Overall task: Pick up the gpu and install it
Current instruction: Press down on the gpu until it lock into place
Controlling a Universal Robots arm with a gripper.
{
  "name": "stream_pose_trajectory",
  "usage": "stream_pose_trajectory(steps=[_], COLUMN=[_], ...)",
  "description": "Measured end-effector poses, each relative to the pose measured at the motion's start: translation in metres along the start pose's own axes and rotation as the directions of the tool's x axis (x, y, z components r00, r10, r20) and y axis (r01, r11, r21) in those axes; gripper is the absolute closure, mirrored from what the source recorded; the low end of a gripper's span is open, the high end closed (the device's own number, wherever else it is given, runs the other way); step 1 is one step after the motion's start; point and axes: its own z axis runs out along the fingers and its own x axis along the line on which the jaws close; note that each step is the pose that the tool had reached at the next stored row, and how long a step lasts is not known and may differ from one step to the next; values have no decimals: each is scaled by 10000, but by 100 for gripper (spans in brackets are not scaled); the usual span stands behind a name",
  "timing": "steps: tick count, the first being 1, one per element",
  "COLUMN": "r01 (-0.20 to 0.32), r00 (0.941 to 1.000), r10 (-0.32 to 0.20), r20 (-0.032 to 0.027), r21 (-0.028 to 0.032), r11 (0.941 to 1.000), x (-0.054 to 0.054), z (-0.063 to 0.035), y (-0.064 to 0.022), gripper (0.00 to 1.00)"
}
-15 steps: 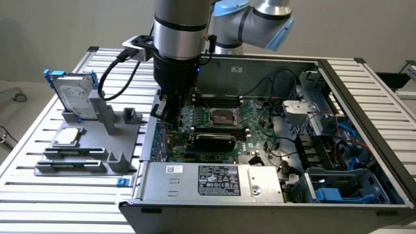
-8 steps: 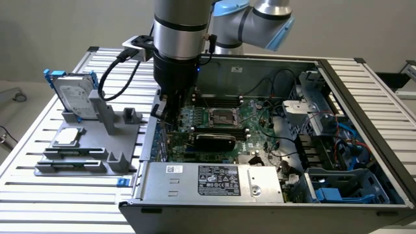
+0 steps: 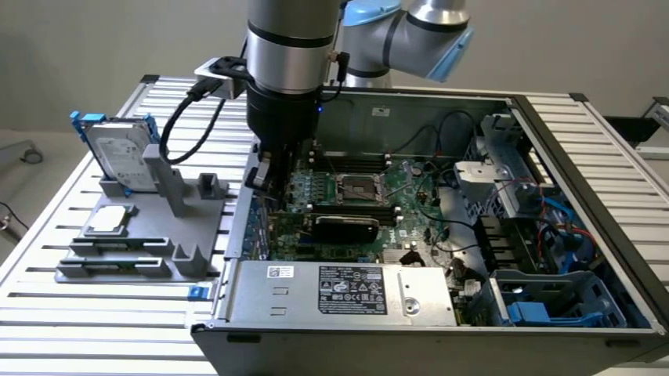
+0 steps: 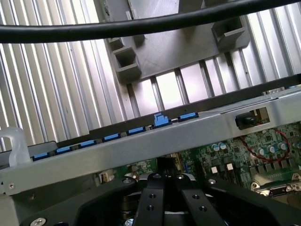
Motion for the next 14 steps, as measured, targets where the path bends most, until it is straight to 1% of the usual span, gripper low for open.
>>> stream_pose_trajectory(steps=[2, 4, 8, 9, 14], r01=[41, 53, 70, 73, 75], r00=[10000, 10000, 9999, 9999, 9999], r10=[-41, -53, -70, -72, -74], r20=[7, 25, 100, 111, 118], r21=[1, -3, -23, -27, -36], r11=[10000, 10000, 10000, 10000, 10000], x=[-2, -6, -13, -14, -19], z=[-8, -12, -15, -15, -15], y=[1, 3, 7, 8, 16], gripper=[89, 89, 89, 89, 89])
